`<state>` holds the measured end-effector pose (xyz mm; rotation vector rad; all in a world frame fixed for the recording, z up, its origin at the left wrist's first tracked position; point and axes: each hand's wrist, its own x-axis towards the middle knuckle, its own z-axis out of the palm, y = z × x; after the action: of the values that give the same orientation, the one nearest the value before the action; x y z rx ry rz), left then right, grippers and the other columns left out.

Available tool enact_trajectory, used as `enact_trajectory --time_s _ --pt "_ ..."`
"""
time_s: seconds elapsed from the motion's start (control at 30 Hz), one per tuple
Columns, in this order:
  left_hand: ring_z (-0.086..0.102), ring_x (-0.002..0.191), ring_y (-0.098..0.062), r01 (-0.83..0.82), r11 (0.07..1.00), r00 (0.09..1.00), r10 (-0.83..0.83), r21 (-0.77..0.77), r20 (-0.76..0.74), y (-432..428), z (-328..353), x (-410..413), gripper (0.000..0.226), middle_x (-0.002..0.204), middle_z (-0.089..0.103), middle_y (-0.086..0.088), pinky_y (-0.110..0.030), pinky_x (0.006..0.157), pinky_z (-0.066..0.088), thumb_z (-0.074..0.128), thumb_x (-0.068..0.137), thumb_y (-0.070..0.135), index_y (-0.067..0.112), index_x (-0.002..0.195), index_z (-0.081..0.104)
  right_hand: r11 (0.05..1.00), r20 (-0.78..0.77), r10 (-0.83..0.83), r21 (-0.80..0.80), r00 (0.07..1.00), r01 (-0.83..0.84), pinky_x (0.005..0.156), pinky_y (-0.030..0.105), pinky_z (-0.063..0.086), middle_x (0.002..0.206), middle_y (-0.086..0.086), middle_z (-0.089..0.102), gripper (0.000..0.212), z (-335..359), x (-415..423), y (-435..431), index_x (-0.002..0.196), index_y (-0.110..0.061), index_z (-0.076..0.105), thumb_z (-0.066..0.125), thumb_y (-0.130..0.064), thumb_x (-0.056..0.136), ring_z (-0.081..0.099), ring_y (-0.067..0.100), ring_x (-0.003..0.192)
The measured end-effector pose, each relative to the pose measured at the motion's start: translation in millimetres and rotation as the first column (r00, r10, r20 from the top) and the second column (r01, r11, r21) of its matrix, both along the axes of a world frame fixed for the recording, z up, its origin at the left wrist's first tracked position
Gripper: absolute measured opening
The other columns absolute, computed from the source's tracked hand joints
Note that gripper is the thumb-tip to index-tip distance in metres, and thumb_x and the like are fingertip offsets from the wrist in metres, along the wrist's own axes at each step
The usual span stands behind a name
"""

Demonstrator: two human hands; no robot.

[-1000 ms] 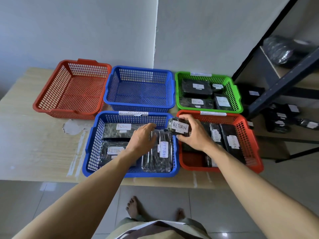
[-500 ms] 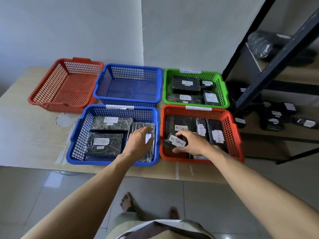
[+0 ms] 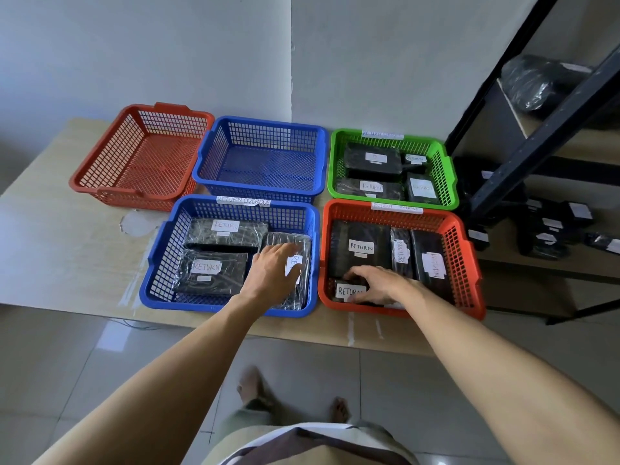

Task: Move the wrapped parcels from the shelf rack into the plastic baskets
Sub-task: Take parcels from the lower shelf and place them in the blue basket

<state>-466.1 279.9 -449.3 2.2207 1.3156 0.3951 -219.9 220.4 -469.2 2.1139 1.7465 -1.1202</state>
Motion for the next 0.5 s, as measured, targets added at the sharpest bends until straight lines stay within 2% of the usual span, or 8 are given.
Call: enact_trajectory --time_s 0.1,0.2,0.27,0.33,0.4,0.43,0.5 --pt "0.050 0.118 -0.020 -0.017 1.000 1.000 0.017 -0.022 -0.014 0 0 -4 0.034 0.124 0.061 0.003 -0.038 0.101 0.036 0.057 0.092 0.023 0.017 0.126 0.054 1.000 0.030 -0.012 0.023 0.999 0.012 0.108 0.057 0.033 0.141 -0.007 0.053 0.056 -6 0 1 0.126 -0.048 0.047 0.075 -0.047 0.078 0.047 0.028 0.130" --pt "0.053 0.112 -0.022 -0.035 0.998 0.999 0.034 -0.045 -0.036 2 -1 -13 0.031 0.118 0.062 0.001 -0.040 0.098 0.039 0.056 0.092 0.021 0.017 0.122 0.055 0.998 0.044 -0.010 0.069 0.999 0.007 0.111 0.055 0.026 0.143 -0.008 0.049 0.060 -4 -3 2 0.133 -0.038 0.047 0.074 -0.042 0.081 0.046 0.025 0.132" --pt "0.058 0.103 -0.025 -0.064 0.996 0.997 0.061 -0.056 -0.043 6 -5 -22 0.024 0.111 0.064 0.000 -0.043 0.091 0.044 0.054 0.091 0.020 0.016 0.115 0.057 0.974 0.022 -0.086 0.214 0.996 0.079 0.111 0.052 0.028 0.141 -0.006 0.048 0.052 3 -10 6 0.133 -0.030 0.049 0.069 -0.040 0.086 0.047 0.022 0.130" --pt "0.059 0.102 -0.026 -0.113 0.989 0.992 0.108 -0.090 -0.062 11 -10 -33 0.027 0.113 0.064 -0.002 -0.044 0.091 0.045 0.052 0.092 0.020 0.015 0.118 0.056 0.882 -0.020 -0.173 0.441 0.985 0.164 0.103 0.047 0.038 0.129 -0.004 0.052 0.038 10 -20 15 0.123 -0.026 0.053 0.063 -0.041 0.089 0.053 0.020 0.120" --pt "0.058 0.103 -0.027 -0.144 0.983 0.986 0.132 -0.111 -0.106 16 -14 -43 0.029 0.113 0.063 -0.005 -0.044 0.090 0.045 0.049 0.092 0.019 0.013 0.120 0.054 0.784 0.014 -0.169 0.608 0.986 0.126 0.096 0.040 0.040 0.121 -0.002 0.054 0.039 18 -37 27 0.120 -0.024 0.055 0.061 -0.047 0.089 0.054 0.019 0.112" --pt "0.057 0.101 -0.027 -0.153 0.981 0.982 0.137 -0.118 -0.131 20 -17 -49 0.027 0.111 0.063 -0.005 -0.043 0.088 0.045 0.048 0.092 0.018 0.013 0.117 0.054 0.764 0.040 -0.135 0.640 0.990 0.079 0.095 0.039 0.038 0.123 -0.002 0.054 0.045 22 -47 34 0.123 -0.023 0.055 0.061 -0.050 0.088 0.052 0.019 0.113" --pt "0.056 0.099 -0.028 -0.164 0.979 0.974 0.140 -0.124 -0.178 27 -20 -58 0.020 0.106 0.063 -0.005 -0.040 0.082 0.041 0.046 0.092 0.017 0.013 0.110 0.054 0.784 0.085 -0.040 0.620 0.996 -0.022 0.098 0.040 0.034 0.133 -0.001 0.050 0.058 27 -71 46 0.134 -0.023 0.049 0.058 -0.056 0.088 0.046 0.019 0.122"
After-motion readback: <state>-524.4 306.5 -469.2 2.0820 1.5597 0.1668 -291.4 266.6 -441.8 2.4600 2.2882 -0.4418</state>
